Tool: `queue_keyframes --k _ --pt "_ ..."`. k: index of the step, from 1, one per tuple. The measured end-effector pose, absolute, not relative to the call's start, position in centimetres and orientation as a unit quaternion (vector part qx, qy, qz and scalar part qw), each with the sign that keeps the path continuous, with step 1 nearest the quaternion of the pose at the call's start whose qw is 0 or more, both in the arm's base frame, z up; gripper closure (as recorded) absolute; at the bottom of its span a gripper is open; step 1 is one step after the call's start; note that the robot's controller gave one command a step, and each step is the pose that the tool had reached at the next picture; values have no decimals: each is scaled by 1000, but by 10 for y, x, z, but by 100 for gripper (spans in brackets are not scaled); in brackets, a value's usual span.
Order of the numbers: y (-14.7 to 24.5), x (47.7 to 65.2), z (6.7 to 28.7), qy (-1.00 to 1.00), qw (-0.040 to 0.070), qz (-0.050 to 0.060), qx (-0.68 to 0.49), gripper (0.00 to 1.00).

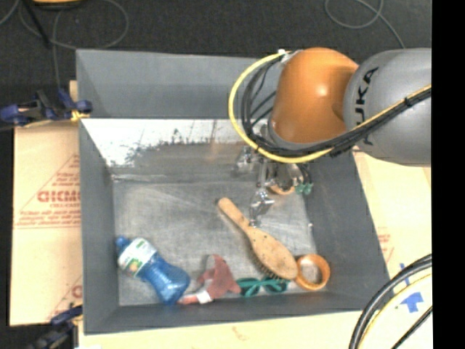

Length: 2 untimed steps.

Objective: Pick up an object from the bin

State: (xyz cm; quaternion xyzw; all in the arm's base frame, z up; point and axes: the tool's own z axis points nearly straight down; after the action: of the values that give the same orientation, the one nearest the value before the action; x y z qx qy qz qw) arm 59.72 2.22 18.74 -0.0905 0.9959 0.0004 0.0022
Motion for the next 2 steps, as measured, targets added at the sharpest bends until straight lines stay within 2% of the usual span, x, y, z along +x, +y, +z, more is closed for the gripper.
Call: queue_keyframes --k 1,2 --pt "19 573 146 998 6 1 -68 0" --pt "19 545 103 995 1 0 -101 0"
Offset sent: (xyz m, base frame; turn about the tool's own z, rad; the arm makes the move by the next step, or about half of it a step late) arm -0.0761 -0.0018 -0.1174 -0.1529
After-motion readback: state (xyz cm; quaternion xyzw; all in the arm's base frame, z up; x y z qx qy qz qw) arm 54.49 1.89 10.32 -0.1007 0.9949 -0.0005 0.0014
